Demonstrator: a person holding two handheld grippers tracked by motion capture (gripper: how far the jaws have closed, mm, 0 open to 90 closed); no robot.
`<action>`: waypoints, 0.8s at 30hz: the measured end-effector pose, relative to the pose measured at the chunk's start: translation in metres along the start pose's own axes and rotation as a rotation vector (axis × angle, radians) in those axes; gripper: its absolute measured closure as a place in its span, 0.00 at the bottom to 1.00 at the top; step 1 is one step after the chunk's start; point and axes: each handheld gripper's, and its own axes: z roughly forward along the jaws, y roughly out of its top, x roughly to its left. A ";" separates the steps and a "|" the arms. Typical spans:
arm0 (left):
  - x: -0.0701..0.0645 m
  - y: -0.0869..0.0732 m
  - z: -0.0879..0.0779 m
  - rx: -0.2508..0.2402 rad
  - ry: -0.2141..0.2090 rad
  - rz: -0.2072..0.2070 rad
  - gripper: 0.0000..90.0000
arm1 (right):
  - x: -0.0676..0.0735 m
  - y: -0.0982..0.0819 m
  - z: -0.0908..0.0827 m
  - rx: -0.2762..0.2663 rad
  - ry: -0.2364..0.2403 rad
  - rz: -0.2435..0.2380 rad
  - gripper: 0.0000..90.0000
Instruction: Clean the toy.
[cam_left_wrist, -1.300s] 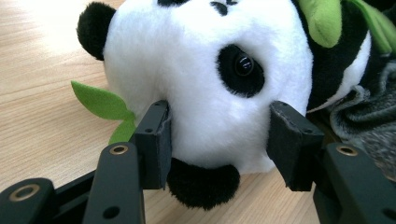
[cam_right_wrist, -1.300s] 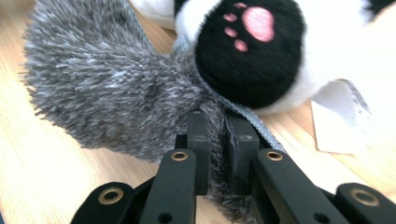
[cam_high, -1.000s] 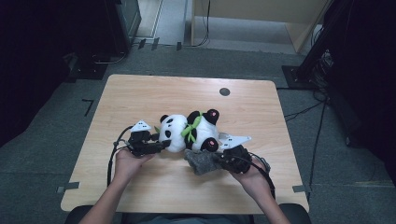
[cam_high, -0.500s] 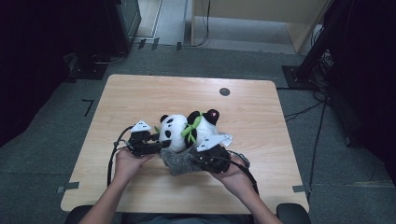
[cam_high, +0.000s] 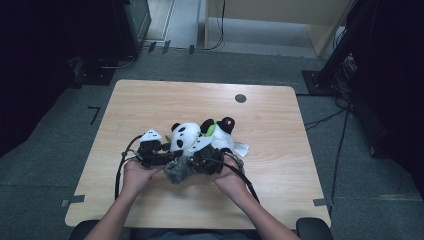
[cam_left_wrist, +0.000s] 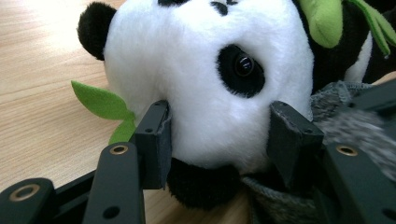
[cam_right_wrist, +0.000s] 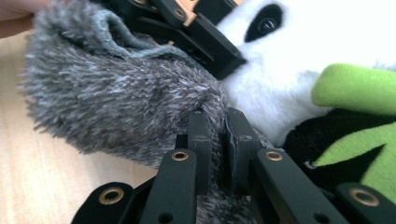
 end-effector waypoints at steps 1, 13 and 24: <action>0.000 0.000 0.000 0.000 0.000 -0.001 0.51 | -0.001 -0.001 0.001 -0.001 -0.001 0.006 0.93; 0.000 0.000 0.000 0.000 0.003 0.005 0.50 | -0.011 -0.025 -0.017 0.008 -0.037 0.037 0.93; -0.001 0.001 0.000 0.002 0.013 0.013 0.50 | -0.016 -0.044 -0.046 0.006 -0.059 0.071 0.93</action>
